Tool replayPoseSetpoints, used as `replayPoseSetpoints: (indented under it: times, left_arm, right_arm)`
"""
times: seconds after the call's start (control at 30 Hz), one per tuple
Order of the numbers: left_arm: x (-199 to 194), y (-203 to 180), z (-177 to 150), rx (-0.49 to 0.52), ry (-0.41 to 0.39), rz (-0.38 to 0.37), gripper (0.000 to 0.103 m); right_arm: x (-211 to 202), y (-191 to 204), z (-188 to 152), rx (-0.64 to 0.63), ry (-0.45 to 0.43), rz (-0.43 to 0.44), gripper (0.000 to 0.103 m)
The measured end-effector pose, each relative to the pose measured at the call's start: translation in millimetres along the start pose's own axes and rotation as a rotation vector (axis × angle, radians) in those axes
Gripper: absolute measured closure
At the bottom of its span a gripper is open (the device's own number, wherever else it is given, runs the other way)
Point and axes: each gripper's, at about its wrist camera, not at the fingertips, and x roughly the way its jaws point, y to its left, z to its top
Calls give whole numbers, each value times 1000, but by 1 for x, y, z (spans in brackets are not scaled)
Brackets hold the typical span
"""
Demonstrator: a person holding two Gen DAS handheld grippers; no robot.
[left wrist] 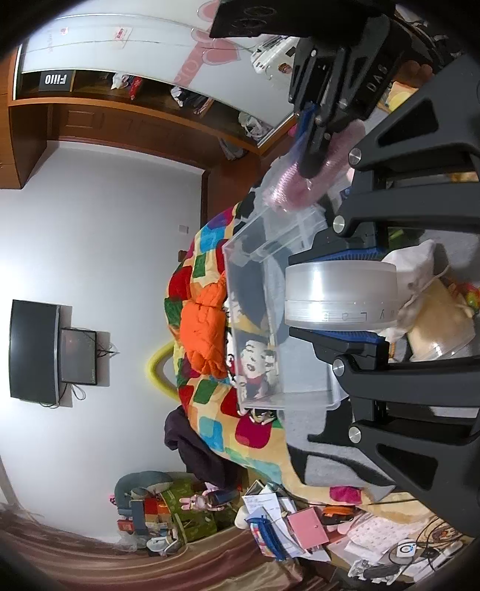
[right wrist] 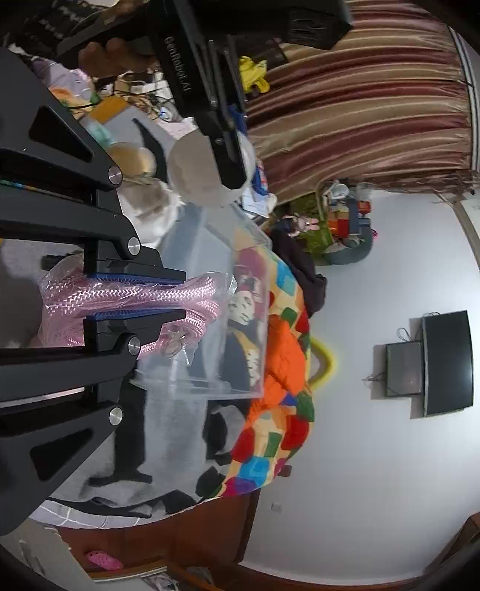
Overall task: Organize objects
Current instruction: 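Carry the white container with left tool while right carries pink rope to box, then release the white container into the clear box while right tool releases the rope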
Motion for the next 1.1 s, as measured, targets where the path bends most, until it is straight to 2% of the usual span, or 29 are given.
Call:
replayPoseSetpoints:
  times: [0.43,0.8,1.1]
  left_arm:
    - [28,14,25,-4,-3,34,74]
    - [64,32,35,-17,20,65,74]
    - [101,50,30,-22,63,73,74]
  right_arm:
    - [17,-17,32,24,-39,-37,93]
    - [53,-29,45,33,-12,-57,93]
    - [88,-34,55,30,14,-74,93]
